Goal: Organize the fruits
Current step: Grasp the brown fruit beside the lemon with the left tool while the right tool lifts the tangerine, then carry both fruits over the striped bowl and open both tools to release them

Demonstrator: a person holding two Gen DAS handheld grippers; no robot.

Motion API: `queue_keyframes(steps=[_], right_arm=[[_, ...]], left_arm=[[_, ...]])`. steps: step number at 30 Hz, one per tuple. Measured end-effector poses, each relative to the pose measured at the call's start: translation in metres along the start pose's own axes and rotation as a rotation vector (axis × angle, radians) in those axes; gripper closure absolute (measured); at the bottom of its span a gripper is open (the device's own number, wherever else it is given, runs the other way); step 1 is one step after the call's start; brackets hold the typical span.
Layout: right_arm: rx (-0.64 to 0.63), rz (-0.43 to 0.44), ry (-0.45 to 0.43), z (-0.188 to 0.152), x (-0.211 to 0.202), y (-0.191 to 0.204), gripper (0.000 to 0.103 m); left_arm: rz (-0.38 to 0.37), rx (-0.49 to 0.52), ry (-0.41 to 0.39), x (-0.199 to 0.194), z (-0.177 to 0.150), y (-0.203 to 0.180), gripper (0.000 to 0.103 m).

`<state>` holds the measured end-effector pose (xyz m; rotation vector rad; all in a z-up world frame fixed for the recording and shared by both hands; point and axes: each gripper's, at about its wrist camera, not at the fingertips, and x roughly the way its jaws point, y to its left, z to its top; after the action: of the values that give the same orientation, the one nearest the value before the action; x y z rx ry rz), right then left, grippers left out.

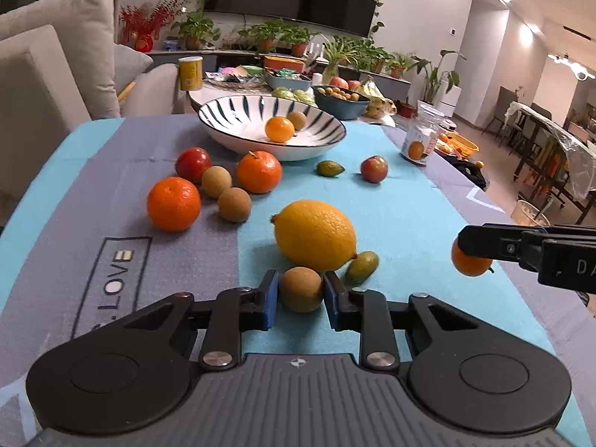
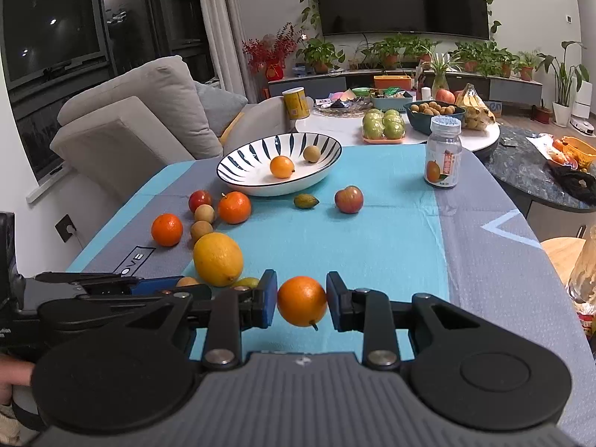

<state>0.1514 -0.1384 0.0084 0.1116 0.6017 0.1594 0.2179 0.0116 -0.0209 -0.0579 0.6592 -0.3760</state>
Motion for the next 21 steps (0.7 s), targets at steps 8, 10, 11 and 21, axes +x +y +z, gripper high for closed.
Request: queue_keyframes(steps=[8,10,11,21], right_arm=[[0.007,-0.002,-0.009,0.003,0.0,-0.002,0.037],[0.006,-0.002,-0.014,0.005,0.001,-0.001,0.037],[0.005,-0.002,-0.017,0.006,0.001,-0.001,0.037],[-0.005,-0.005,-0.043,0.012,0.005,0.0,0.037]], left_arm=[[-0.005,-0.033,-0.073,-0.016,0.009,0.004,0.079],[-0.013,-0.056,-0.094,-0.02,0.014,0.008,0.079],[-0.023,-0.072,-0.111,-0.022,0.018,0.011,0.079],[-0.026,-0.06,-0.208,-0.025,0.049,0.018,0.079]])
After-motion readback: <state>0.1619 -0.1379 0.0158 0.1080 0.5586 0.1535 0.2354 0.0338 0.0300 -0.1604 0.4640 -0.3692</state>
